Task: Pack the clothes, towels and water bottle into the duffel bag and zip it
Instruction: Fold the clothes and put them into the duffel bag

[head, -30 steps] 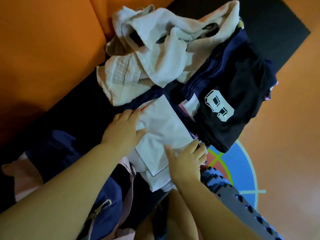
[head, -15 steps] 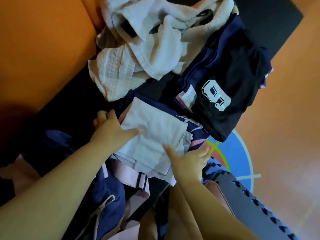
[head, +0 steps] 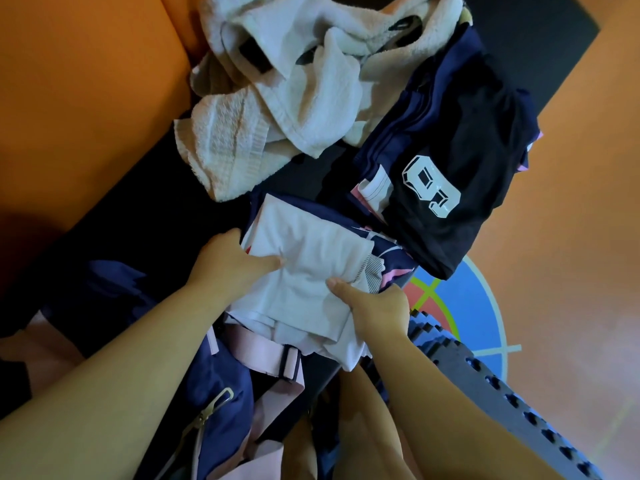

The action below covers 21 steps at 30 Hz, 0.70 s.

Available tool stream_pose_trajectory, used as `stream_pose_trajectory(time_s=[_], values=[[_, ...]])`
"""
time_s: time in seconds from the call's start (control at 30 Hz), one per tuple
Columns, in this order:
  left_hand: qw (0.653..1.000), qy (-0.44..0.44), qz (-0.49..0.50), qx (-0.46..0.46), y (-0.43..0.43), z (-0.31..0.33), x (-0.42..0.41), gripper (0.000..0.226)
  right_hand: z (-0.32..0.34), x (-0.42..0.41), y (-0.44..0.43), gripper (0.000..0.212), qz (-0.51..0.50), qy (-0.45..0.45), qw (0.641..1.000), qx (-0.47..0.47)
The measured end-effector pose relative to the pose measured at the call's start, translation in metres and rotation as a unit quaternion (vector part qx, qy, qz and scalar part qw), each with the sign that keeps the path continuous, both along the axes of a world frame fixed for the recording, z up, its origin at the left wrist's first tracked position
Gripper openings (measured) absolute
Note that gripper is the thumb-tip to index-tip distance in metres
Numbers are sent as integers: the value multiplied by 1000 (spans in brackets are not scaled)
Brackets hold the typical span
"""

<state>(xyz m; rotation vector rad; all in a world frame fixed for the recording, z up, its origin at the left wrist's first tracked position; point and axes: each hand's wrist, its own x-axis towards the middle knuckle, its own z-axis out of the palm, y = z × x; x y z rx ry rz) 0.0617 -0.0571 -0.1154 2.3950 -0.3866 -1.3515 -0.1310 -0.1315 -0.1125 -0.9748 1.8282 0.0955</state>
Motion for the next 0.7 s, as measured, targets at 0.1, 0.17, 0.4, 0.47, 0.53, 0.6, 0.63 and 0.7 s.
stream_pose_trajectory(time_s=[0.1,0.17,0.4,0.47,0.53,0.6,0.63,0.7], values=[[999,-35,-2,-9,7,6,-8,57,3,3,-1,64,4,4,1000,-11],[999,-37,18,-25,12,11,-13,50,9,7,-2,57,33,-6,999,-32],[993,22,60,-96,27,38,-18,41,38,28,-12,59,208,-14,977,-53],[990,54,68,-112,26,47,-20,43,50,30,-15,61,251,-79,964,-28],[981,121,108,-109,24,54,-19,45,60,31,-15,89,312,-127,941,-14],[967,176,154,-99,20,57,-19,26,67,35,-11,126,387,-129,913,-9],[960,205,163,-98,15,60,-19,18,72,39,-8,137,422,-111,900,-6],[954,243,155,-83,10,62,-24,19,73,47,0,152,477,-35,878,-12]])
